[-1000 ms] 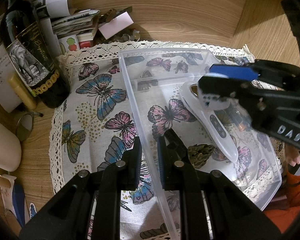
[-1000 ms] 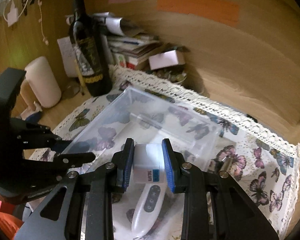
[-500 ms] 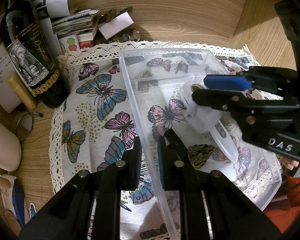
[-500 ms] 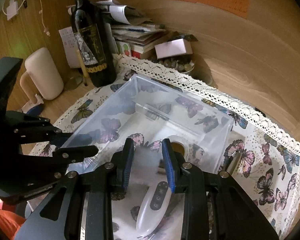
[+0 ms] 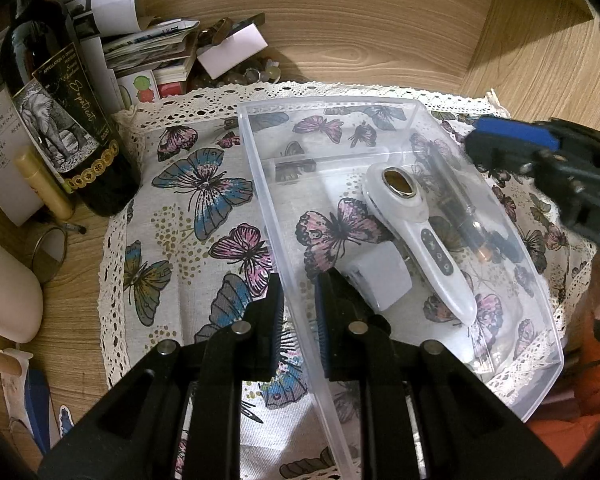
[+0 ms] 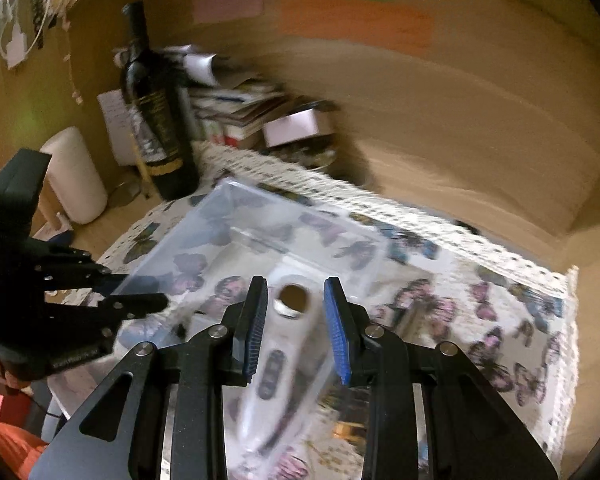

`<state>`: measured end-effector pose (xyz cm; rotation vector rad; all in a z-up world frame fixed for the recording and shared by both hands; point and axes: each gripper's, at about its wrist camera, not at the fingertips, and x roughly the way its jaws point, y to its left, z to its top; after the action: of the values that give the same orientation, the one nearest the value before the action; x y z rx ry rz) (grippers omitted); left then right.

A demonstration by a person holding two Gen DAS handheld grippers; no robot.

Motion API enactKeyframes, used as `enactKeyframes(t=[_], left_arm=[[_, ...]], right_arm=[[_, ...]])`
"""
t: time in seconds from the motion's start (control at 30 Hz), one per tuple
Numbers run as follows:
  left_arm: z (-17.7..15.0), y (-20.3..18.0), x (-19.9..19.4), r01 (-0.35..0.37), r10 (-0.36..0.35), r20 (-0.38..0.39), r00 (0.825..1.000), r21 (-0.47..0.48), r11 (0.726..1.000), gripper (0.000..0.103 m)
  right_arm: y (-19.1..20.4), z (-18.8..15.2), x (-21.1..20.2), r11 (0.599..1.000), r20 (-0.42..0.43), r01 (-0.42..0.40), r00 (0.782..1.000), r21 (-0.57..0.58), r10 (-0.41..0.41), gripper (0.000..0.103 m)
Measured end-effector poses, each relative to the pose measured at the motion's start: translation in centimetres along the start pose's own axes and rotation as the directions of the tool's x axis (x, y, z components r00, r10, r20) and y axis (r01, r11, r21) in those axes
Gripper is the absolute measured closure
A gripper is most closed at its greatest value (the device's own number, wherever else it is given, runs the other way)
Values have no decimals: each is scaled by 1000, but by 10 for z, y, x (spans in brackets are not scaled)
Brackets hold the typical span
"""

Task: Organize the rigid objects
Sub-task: 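Move the right tool back toward the remaining items on the cloth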

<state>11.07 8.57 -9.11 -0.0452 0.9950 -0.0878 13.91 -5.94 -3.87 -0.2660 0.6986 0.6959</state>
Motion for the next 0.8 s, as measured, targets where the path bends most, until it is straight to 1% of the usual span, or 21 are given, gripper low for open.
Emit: enactKeyframes(t=[0.07,0.13,0.23,0.37,0.5,0.7,0.8], left_arm=[[0,0,0,0,0,0,1000,0,1000,88],[0,0,0,0,0,0,1000,0,1000,88],[0,0,0,0,0,0,1000,0,1000,88],[0,0,0,-1,1,0,1000,0,1000,88],[1,0,0,-2,2,1,1000,1,1000,88],[1,0,1,-7,7,0,1000,3,1000,88],[2,0,1,-7,7,-1,1000,5,1000,88]], right_arm=[[-11,-4,-8,999,11,33,999,24,-33,74],[-21,-10,-16,996,19,68,997,52,-69,69],[-38,-22,-25,988,17,115,993,100,-117,63],[-53,-43,-27,975,-19,163,987,153,-162,62],[-62,-64,-18,967,-77,180,983,182,-169,62],[-63,-97,3,963,-161,174,977,205,-142,62],[-62,-108,13,957,-195,193,969,214,-152,62]])
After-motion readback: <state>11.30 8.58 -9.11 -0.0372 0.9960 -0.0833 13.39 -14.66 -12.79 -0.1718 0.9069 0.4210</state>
